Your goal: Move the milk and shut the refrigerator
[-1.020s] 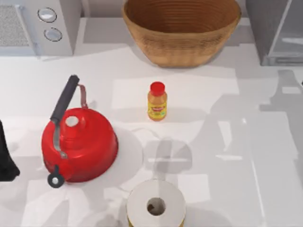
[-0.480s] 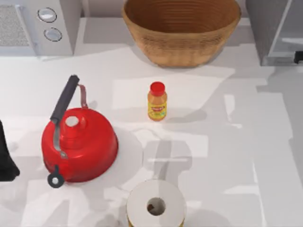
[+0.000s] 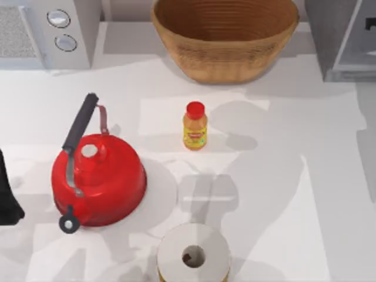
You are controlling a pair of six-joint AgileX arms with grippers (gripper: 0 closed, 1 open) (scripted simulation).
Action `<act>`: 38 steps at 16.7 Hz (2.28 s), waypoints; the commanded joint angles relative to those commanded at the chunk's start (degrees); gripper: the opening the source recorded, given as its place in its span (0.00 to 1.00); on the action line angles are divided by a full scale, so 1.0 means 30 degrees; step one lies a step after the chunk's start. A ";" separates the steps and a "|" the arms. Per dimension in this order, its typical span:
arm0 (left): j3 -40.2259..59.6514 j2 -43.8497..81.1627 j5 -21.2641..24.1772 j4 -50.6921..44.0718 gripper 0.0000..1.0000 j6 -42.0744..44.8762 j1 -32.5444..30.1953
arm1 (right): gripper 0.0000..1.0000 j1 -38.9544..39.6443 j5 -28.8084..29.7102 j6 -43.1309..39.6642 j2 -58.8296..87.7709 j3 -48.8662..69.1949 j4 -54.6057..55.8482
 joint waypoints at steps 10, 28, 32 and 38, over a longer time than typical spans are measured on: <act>0.0000 0.0000 0.0000 0.0000 1.00 0.0000 0.0000 | 0.00 -0.1492 -0.0996 -0.0803 0.4853 1.1791 -1.3637; 0.0000 0.0000 0.0000 0.0000 1.00 0.0000 0.0000 | 0.15 -0.1563 -0.1050 -0.0838 0.5024 1.2285 -1.4188; 0.0000 0.0000 0.0000 0.0000 1.00 0.0000 0.0000 | 0.45 -0.1563 -0.1050 -0.0838 0.5024 1.2285 -1.4188; 0.0000 0.0000 0.0000 0.0000 1.00 0.0000 0.0000 | 0.90 -0.1563 -0.1050 -0.0838 0.5024 1.2285 -1.4188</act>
